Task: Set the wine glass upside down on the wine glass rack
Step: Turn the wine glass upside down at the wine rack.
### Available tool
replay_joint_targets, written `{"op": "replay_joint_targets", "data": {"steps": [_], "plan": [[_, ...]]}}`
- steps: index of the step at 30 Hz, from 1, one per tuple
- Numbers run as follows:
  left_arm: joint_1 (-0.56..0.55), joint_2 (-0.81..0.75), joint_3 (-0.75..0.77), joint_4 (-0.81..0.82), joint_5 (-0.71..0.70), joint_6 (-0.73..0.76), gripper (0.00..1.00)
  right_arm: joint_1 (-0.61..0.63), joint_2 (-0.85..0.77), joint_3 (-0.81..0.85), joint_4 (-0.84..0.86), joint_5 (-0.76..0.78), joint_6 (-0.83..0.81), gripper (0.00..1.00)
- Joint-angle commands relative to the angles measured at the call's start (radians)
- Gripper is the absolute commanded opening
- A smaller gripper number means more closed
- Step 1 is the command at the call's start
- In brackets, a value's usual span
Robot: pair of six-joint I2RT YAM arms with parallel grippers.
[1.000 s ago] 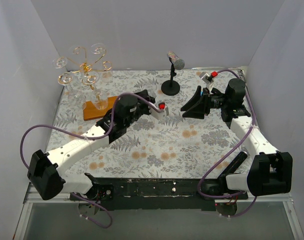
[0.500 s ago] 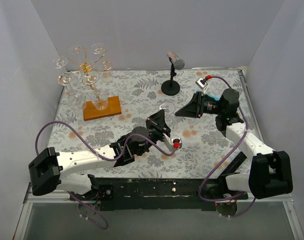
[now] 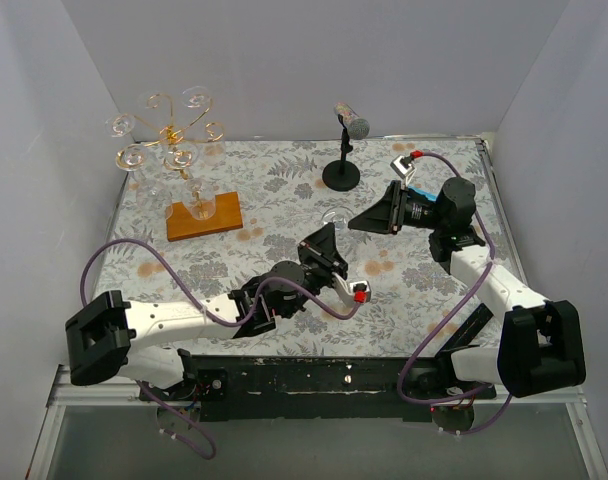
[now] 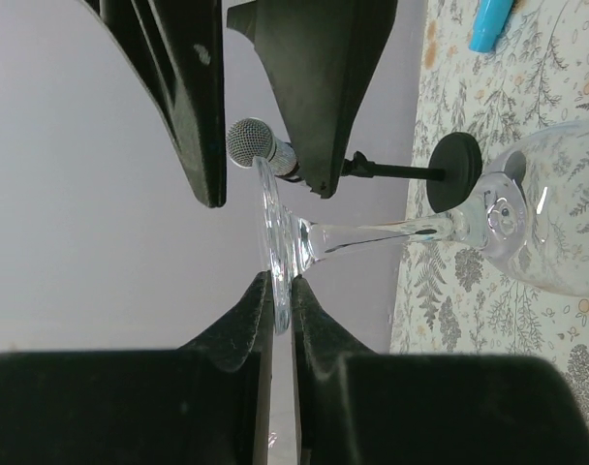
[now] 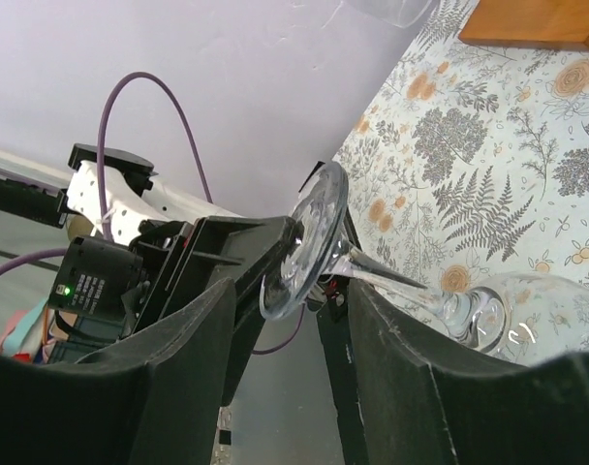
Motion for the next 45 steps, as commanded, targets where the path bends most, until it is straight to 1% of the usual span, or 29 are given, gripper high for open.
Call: {"op": "replay_joint_targets", "data": {"steps": [1, 3, 8, 9, 10, 11, 13, 17, 19, 21, 23, 26, 28, 29, 31, 32, 33, 34, 38, 40, 41, 43, 45], "plan": [[-0.014, -0.001, -0.003, 0.093, -0.011, 0.016, 0.0, 0.007, 0.002, 0.01, -0.041, 0.028, -0.031, 0.57], [-0.017, 0.007, -0.001, 0.093, -0.014, 0.025, 0.0, 0.007, 0.002, 0.018, -0.072, 0.036, -0.053, 0.54], [-0.02, 0.011, 0.0, 0.092, -0.019, 0.035, 0.0, 0.015, 0.003, 0.039, -0.145, 0.048, -0.108, 0.45], [-0.021, 0.013, 0.002, 0.088, -0.02, 0.039, 0.0, 0.016, 0.003, 0.039, -0.15, 0.05, -0.111, 0.37], [-0.023, 0.014, 0.002, 0.084, -0.02, 0.04, 0.0, 0.016, 0.003, 0.038, -0.15, 0.05, -0.111, 0.35], [-0.026, 0.016, 0.003, 0.079, -0.022, 0.043, 0.0, 0.016, 0.006, 0.038, -0.153, 0.05, -0.111, 0.29], [-0.029, 0.017, 0.008, 0.069, -0.023, 0.052, 0.0, 0.016, 0.009, 0.038, -0.152, 0.045, -0.105, 0.22], [-0.037, 0.024, 0.019, 0.041, -0.023, 0.071, 0.0, 0.016, 0.006, 0.03, -0.129, 0.039, -0.079, 0.06], [-0.04, 0.027, 0.026, 0.024, -0.022, 0.078, 0.02, 0.016, 0.002, 0.03, -0.126, 0.034, -0.075, 0.01], [-0.045, 0.03, 0.034, 0.016, -0.022, 0.082, 0.07, 0.016, 0.003, 0.027, -0.112, 0.028, -0.067, 0.01], [-0.048, 0.033, 0.045, 0.016, -0.022, 0.075, 0.15, 0.016, 0.002, 0.024, -0.098, 0.023, -0.056, 0.01], [-0.058, 0.034, 0.054, 0.015, -0.023, 0.031, 0.32, 0.016, 0.006, 0.019, -0.078, 0.017, -0.048, 0.01], [-0.071, 0.025, 0.065, -0.023, -0.027, -0.038, 0.44, 0.013, 0.005, 0.018, -0.066, 0.014, -0.048, 0.01], [-0.077, 0.018, 0.074, -0.063, -0.028, -0.099, 0.5, 0.011, 0.003, 0.016, -0.06, 0.014, -0.047, 0.01], [-0.097, -0.007, 0.1, -0.164, -0.023, -0.272, 0.68, 0.008, 0.0, 0.018, -0.058, 0.013, -0.051, 0.01], [-0.104, -0.022, 0.114, -0.218, -0.02, -0.341, 0.79, 0.005, 0.002, 0.016, -0.055, 0.011, -0.055, 0.01], [-0.113, -0.042, 0.129, -0.273, -0.014, -0.43, 0.93, 0.004, 0.0, 0.018, -0.055, 0.013, -0.056, 0.01], [-0.117, -0.061, 0.152, -0.325, -0.001, -0.513, 0.98, 0.002, 0.002, 0.018, -0.055, 0.013, -0.059, 0.01], [-0.12, -0.131, 0.276, -0.546, 0.053, -0.957, 0.98, 0.002, 0.006, 0.018, -0.055, 0.016, -0.076, 0.01], [-0.112, -0.16, 0.325, -0.586, 0.03, -1.172, 0.98, 0.002, 0.006, 0.019, -0.055, 0.016, -0.082, 0.01], [-0.095, -0.173, 0.348, -0.609, 0.044, -1.287, 0.98, 0.002, 0.008, 0.019, -0.055, 0.016, -0.085, 0.01], [-0.017, -0.185, 0.399, -0.667, 0.129, -1.51, 0.98, 0.002, 0.011, 0.019, -0.055, 0.016, -0.09, 0.01], [0.117, -0.188, 0.45, -0.75, 0.251, -1.735, 0.98, 0.002, 0.011, 0.019, -0.057, 0.016, -0.094, 0.01]]}}
